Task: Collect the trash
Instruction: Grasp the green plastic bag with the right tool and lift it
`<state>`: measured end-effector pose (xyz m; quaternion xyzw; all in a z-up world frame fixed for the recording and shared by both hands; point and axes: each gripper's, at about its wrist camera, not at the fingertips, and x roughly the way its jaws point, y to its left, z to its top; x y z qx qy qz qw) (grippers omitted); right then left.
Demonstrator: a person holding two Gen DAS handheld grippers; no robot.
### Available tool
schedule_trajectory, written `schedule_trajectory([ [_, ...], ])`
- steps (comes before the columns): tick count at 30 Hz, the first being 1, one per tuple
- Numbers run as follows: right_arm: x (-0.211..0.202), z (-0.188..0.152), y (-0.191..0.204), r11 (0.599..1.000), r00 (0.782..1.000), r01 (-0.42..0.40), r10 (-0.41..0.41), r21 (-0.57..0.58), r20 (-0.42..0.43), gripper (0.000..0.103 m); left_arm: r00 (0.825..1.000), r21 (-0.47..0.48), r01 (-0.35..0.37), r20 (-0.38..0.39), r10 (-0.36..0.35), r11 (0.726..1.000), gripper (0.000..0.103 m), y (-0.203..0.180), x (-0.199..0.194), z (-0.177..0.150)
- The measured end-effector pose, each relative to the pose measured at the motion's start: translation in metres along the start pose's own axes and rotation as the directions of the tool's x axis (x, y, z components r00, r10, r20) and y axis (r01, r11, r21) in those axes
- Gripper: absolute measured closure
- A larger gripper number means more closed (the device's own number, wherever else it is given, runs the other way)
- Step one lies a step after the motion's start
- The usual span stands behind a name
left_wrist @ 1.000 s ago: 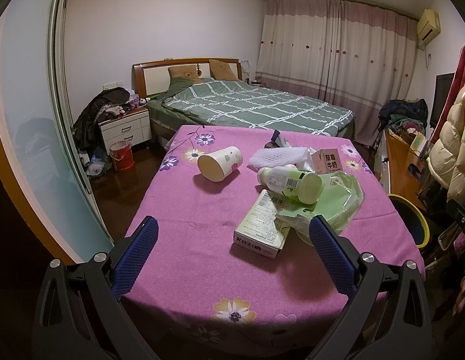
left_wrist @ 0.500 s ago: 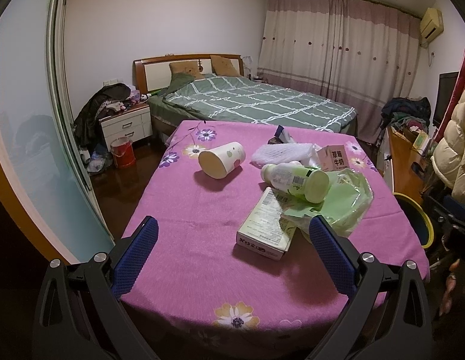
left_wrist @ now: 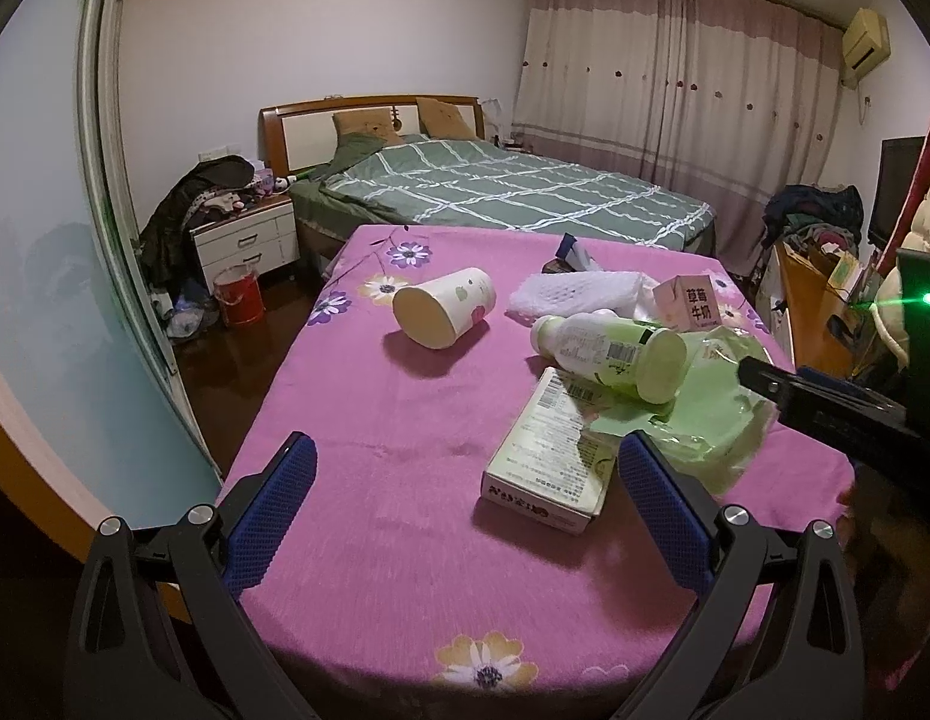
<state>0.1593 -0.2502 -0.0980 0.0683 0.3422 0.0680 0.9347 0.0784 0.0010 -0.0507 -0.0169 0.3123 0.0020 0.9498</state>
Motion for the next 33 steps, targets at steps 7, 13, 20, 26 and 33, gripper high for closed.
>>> schedule_trajectory([
  [7, 0.009, 0.004, 0.000, 0.997, 0.997, -0.066, 0.067, 0.041, -0.038, 0.062, 1.000, -0.001, 0.018, -0.021, -0.018, 1.000, 0.004, 0.000, 0.017, 0.002],
  [13, -0.009, 0.006, -0.005, 0.993, 0.996, -0.094, 0.094, 0.065, 0.003, 0.079, 0.999, 0.002, 0.032, -0.028, -0.032, 0.999, 0.004, -0.004, 0.021, 0.001],
  [20, -0.038, 0.015, -0.011, 0.991, 0.991, -0.108, 0.101, 0.080, 0.087, 0.082, 0.999, 0.021, 0.047, -0.022, -0.046, 0.999, 0.004, -0.013, 0.017, -0.002],
  [26, -0.055, 0.020, -0.023, 0.993, 0.988, -0.076, 0.062, 0.095, 0.139, 0.082, 0.998, 0.032, 0.059, -0.027, -0.058, 0.998, 0.004, -0.019, 0.016, -0.004],
  [33, -0.076, 0.030, -0.057, 0.989, 0.980, -0.018, -0.012, 0.145, 0.200, 0.082, 0.996, 0.044, 0.074, -0.042, -0.072, 0.996, 0.004, -0.024, 0.019, -0.006],
])
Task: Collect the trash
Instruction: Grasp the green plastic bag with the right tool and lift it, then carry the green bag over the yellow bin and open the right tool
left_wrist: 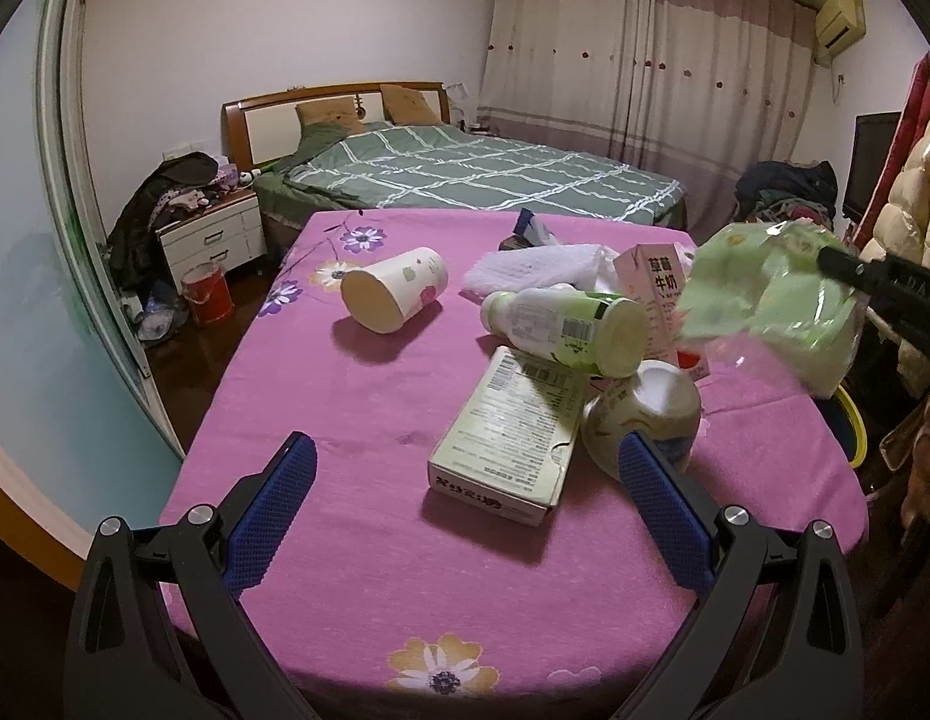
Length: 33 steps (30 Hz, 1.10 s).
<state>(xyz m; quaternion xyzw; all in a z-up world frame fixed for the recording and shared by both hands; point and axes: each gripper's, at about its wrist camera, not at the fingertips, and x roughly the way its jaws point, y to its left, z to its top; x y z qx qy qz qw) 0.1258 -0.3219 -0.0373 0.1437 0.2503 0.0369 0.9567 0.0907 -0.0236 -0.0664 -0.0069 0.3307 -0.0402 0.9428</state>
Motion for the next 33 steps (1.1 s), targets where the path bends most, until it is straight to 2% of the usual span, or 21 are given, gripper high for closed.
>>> schedule_trajectory([
  [3, -0.005, 0.008, -0.023, 0.998, 0.998, 0.051, -0.052, 0.026, 0.025, 0.082, 1.000, 0.011, 0.005, -0.001, -0.005, 1.000, 0.004, -0.005, 0.001, 0.001],
  [8, -0.010, 0.016, -0.074, 0.979, 0.981, 0.183, -0.188, 0.087, 0.056, 0.081, 1.000, 0.025, 0.012, -0.005, -0.012, 1.000, 0.004, -0.013, 0.005, 0.003],
  [15, 0.007, 0.018, -0.153, 0.914, 0.924, 0.376, -0.383, 0.152, 0.021, 0.081, 0.999, 0.053, 0.029, -0.024, -0.028, 0.998, 0.004, -0.034, 0.019, 0.006],
  [22, 0.044, 0.007, -0.215, 0.853, 0.871, 0.491, -0.484, 0.179, -0.081, 0.079, 0.998, 0.058, 0.037, -0.055, -0.034, 0.998, 0.004, -0.053, 0.036, 0.010],
  [29, 0.061, -0.007, -0.255, 0.811, 0.835, 0.551, -0.533, 0.199, -0.138, 0.075, 0.997, 0.070, 0.031, -0.076, -0.026, 0.997, 0.004, -0.066, 0.052, 0.017],
  [31, 0.065, -0.010, -0.259, 0.803, 0.826, 0.563, -0.542, 0.193, -0.154, 0.067, 0.996, 0.071, 0.034, -0.079, -0.029, 0.997, 0.004, -0.068, 0.054, 0.019],
  [33, 0.066, -0.012, -0.260, 0.796, 0.816, 0.578, -0.560, 0.181, -0.147, 0.048, 0.996, 0.075, 0.036, -0.081, -0.030, 0.997, 0.004, -0.072, 0.058, 0.021],
])
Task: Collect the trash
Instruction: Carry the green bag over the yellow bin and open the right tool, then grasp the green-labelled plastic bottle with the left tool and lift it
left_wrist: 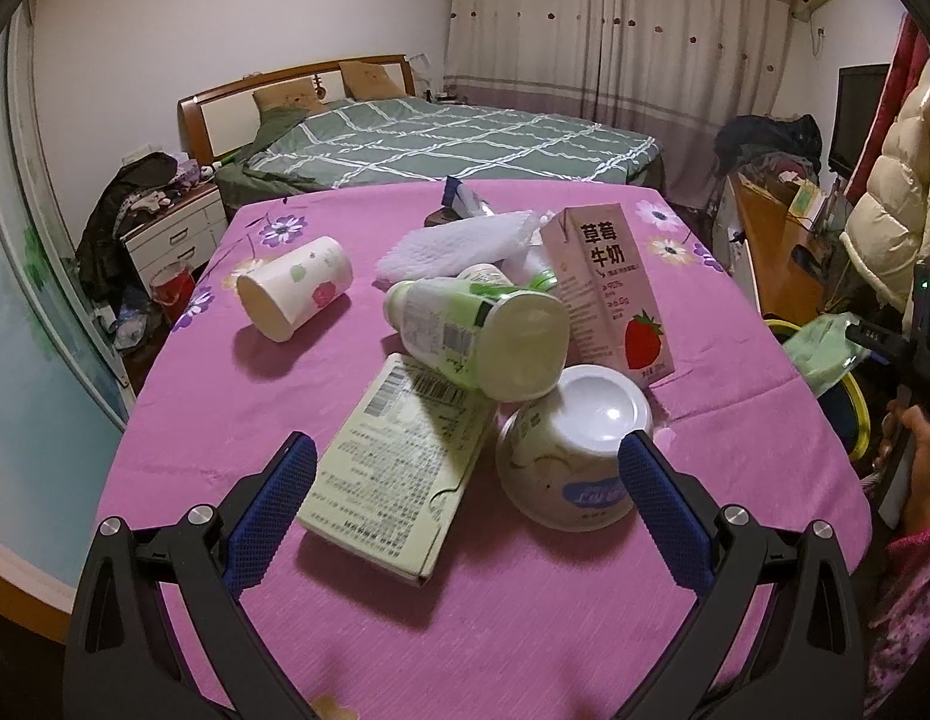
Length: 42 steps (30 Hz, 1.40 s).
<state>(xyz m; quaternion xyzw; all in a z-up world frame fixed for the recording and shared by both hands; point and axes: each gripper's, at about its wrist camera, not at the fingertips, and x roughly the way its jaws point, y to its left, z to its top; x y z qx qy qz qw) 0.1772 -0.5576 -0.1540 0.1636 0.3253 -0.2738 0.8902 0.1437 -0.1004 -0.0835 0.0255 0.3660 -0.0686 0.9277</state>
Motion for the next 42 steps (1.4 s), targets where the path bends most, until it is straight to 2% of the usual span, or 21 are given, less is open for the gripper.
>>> schedule_trajectory([
  [3, -0.002, -0.001, -0.001, 1.000, 0.999, 0.022, -0.022, -0.009, 0.026, 0.040, 1.000, 0.008, 0.000, 0.001, 0.000, 1.000, 0.004, -0.005, 0.005, 0.004],
  [9, -0.014, -0.001, 0.000, 1.000, 0.999, -0.007, 0.007, -0.006, 0.044, 0.035, 1.000, 0.022, -0.019, 0.006, 0.019, 1.000, 0.004, -0.010, 0.019, 0.012],
  [21, -0.021, -0.006, 0.015, 0.998, 0.998, -0.057, 0.057, -0.023, 0.032, 0.035, 0.993, 0.036, -0.120, 0.024, 0.119, 0.992, 0.004, -0.015, 0.062, 0.033],
  [28, -0.019, -0.008, 0.017, 0.997, 0.997, -0.067, 0.068, -0.024, 0.026, 0.035, 0.989, 0.064, -0.141, 0.046, 0.138, 0.988, 0.005, -0.019, 0.068, 0.034],
  [31, -0.020, -0.009, 0.018, 0.997, 0.997, -0.072, 0.072, -0.023, 0.025, 0.035, 0.991, 0.062, -0.135, 0.036, 0.132, 0.989, 0.013, -0.018, 0.072, 0.034],
  [34, -0.020, -0.009, 0.018, 0.997, 0.997, -0.071, 0.071, -0.023, 0.027, 0.035, 0.994, 0.059, -0.111, 0.023, 0.110, 0.992, 0.026, -0.016, 0.075, 0.034],
  [36, -0.020, -0.009, 0.017, 0.997, 0.997, -0.073, 0.074, -0.022, 0.029, 0.035, 0.995, 0.056, -0.097, 0.017, 0.096, 0.994, 0.039, -0.016, 0.077, 0.034],
  [42, -0.021, -0.009, 0.019, 0.997, 0.996, -0.077, 0.078, -0.024, 0.031, 0.035, 0.995, 0.047, -0.083, 0.050, 0.081, 0.995, 0.043, -0.010, 0.074, 0.043],
])
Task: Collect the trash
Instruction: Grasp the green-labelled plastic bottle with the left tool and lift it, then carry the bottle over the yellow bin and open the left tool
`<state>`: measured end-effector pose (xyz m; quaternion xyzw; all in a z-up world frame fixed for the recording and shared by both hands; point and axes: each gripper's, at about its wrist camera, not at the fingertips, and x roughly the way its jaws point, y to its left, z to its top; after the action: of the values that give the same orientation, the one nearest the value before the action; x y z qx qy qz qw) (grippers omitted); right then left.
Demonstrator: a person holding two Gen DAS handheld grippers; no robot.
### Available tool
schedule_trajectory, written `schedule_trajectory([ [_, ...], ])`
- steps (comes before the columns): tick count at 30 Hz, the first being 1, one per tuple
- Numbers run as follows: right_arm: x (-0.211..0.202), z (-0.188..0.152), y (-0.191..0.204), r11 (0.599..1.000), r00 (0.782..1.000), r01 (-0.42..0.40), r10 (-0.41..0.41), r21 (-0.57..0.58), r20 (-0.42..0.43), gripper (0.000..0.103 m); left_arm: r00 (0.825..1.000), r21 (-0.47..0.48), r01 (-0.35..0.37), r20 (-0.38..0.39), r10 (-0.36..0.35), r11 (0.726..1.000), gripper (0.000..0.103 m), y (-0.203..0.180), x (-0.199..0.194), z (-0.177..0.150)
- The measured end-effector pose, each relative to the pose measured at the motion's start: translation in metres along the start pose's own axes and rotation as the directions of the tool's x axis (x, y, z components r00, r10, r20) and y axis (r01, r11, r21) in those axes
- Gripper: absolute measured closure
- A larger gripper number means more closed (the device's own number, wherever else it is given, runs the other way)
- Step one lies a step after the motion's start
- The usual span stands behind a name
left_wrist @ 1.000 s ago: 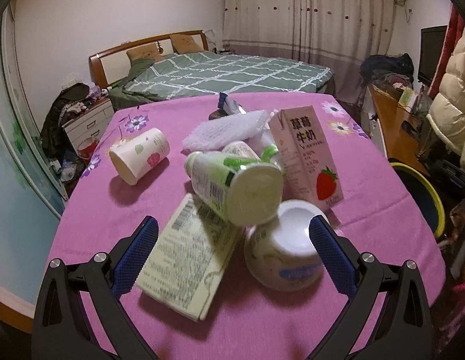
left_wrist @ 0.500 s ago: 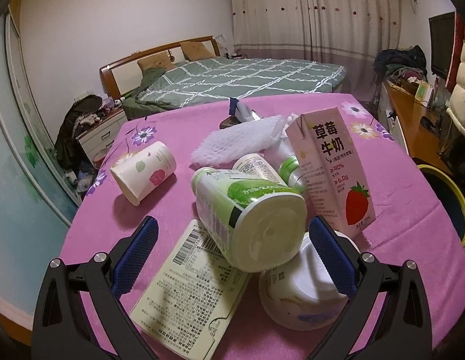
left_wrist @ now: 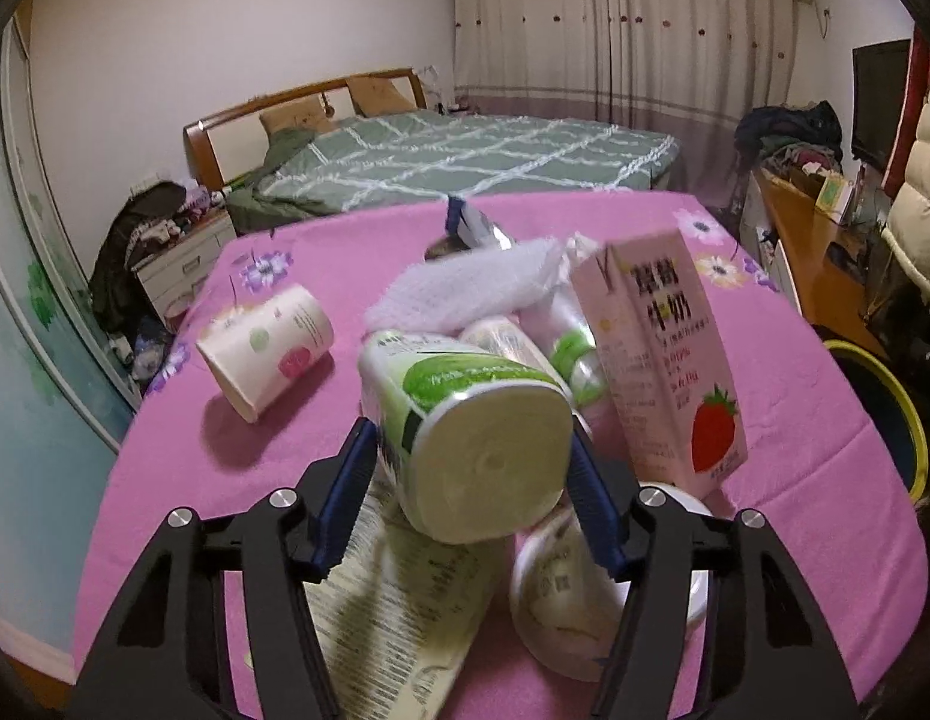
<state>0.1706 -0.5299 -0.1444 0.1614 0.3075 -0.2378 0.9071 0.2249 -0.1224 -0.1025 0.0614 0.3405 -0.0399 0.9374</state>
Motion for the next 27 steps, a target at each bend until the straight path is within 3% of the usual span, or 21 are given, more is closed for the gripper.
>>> schedule_trajectory([
  [13, -0.001, 0.000, 0.002, 1.000, 1.000, -0.016, 0.016, 0.003, 0.002, 0.035, 0.999, -0.031, 0.036, 0.021, -0.035, 0.999, 0.045, 0.034, 0.016, 0.060],
  [18, -0.002, 0.001, 0.003, 1.000, 1.000, -0.017, 0.017, 0.004, 0.005, 0.035, 1.000, -0.047, 0.002, 0.012, -0.002, 0.999, 0.048, 0.047, 0.030, 0.077],
  [27, -0.007, 0.004, -0.001, 1.000, 1.000, -0.023, 0.023, 0.021, 0.013, 0.035, 1.000, -0.067, 0.020, 0.000, -0.020, 0.998, 0.050, 0.059, 0.040, 0.087],
])
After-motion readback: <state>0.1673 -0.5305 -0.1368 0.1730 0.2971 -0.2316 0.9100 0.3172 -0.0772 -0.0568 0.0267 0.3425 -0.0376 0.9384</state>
